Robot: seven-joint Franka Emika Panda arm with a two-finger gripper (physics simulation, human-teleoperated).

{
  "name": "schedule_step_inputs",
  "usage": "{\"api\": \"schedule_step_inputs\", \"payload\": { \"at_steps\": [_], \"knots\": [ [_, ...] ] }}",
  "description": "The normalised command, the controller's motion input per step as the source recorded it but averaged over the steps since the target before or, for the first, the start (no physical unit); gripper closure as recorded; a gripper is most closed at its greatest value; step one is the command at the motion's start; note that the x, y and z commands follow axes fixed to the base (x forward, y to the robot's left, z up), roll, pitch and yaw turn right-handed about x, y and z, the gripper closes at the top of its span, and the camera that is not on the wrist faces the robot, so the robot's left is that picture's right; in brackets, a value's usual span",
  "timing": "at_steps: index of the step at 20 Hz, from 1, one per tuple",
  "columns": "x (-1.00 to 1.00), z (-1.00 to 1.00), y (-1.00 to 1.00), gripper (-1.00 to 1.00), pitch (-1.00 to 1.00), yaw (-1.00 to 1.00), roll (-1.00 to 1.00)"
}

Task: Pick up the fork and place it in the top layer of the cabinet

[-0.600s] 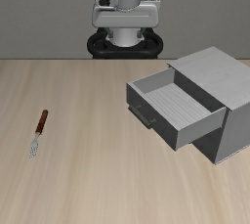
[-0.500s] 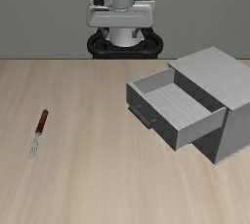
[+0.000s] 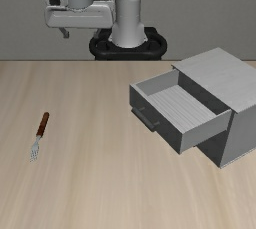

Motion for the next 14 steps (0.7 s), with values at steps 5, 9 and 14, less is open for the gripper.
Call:
{"api": "schedule_step_inputs", "payload": {
  "at_steps": [5, 9, 14],
  "knots": [
    [0.0, 0.0, -1.0, -1.0, 0.0, 0.0, 0.0],
    [0.0, 0.0, -1.0, -1.0, 0.0, 0.0, 0.0],
    [0.6, 0.0, -0.4, -1.0, 0.0, 0.0, 0.0]
  ]
}}
